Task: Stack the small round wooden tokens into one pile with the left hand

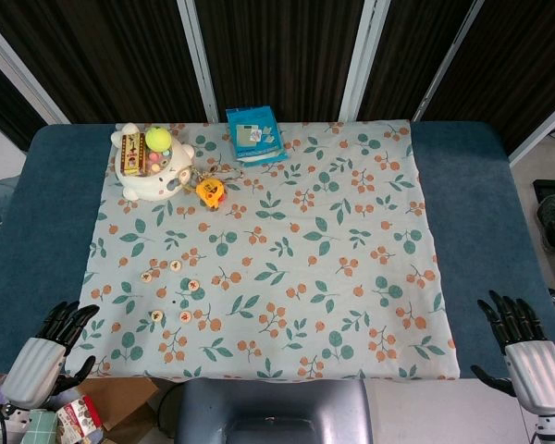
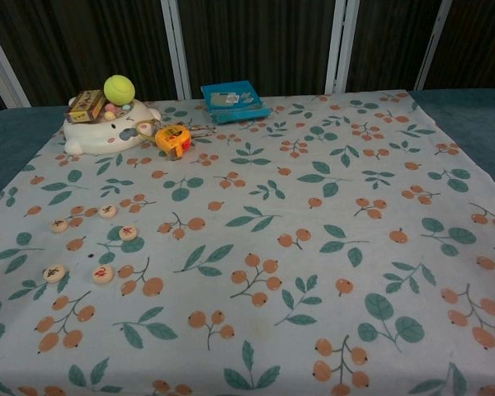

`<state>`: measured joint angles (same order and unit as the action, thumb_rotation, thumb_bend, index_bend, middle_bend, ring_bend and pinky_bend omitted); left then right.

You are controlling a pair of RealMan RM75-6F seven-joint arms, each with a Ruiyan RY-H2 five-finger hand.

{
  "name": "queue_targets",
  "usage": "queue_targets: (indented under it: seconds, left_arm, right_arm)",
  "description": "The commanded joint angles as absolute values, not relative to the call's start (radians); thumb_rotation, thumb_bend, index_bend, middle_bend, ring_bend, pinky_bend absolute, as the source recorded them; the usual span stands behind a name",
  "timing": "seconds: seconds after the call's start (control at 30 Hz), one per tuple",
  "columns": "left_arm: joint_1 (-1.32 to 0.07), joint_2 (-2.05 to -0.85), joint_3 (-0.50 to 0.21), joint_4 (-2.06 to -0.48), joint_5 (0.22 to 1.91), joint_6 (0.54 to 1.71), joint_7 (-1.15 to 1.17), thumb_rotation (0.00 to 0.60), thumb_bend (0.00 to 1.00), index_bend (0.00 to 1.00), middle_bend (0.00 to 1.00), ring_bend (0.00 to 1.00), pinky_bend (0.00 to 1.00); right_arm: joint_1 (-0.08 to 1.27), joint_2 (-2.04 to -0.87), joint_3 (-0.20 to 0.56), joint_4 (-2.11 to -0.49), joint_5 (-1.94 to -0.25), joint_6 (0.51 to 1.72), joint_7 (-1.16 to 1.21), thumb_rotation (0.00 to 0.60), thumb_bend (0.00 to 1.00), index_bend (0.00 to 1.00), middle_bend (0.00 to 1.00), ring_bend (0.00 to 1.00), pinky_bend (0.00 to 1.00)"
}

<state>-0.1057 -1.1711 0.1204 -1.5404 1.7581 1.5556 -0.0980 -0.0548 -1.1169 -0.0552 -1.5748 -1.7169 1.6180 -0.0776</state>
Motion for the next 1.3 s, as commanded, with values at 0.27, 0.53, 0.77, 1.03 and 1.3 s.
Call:
queue_targets:
  seconds: [0.27,0.53,0.77,1.03,1.3]
  left_arm:
    - [-0.114,-1.291,0.059,-1.512,1.682,1.533,-0.118,0.600,0.43,0.11,0.65,0.67,0.88]
    - [-0.185,-1.457,0.018,-1.399,1.568,1.349,-0.111,0.600,0.43,0.29,1.00,1.00,1.00]
    - [-0.220,-1.550,-0.014,-1.332,1.481,1.256,-0.071,0.600,0.43,0.29,1.00,1.00,1.00]
    - [-0.240,-1.631,-0.037,-1.248,1.444,1.230,-0.056,0.600,0.43,0.31,1.00,1.00,1.00]
    - [-0.254,-1.673,-0.050,-1.204,1.427,1.223,-0.047,0.600,0.43,0.35,1.00,1.00,1.00]
  right_arm:
    - [-0.051,-1.120,-0.058,-1.579,-1.721,1.609,-0.084,0.600,0.20,0.00,0.00,0.00,0.03]
    - [-0.048,-1.122,-0.054,-1.583,-1.710,1.600,-0.092,0.600,0.20,0.00,0.00,0.00,0.03]
    - [-0.045,-1.125,-0.053,-1.585,-1.705,1.591,-0.101,0.600,0.20,0.00,0.00,0.00,0.03]
    - [-0.045,-1.122,-0.052,-1.587,-1.703,1.593,-0.091,0.600,0.20,0.00,0.00,0.00,0.03]
    - [-0.046,-1.118,-0.053,-1.587,-1.705,1.597,-0.083,0.600,0.20,0.00,0.00,0.00,0.03]
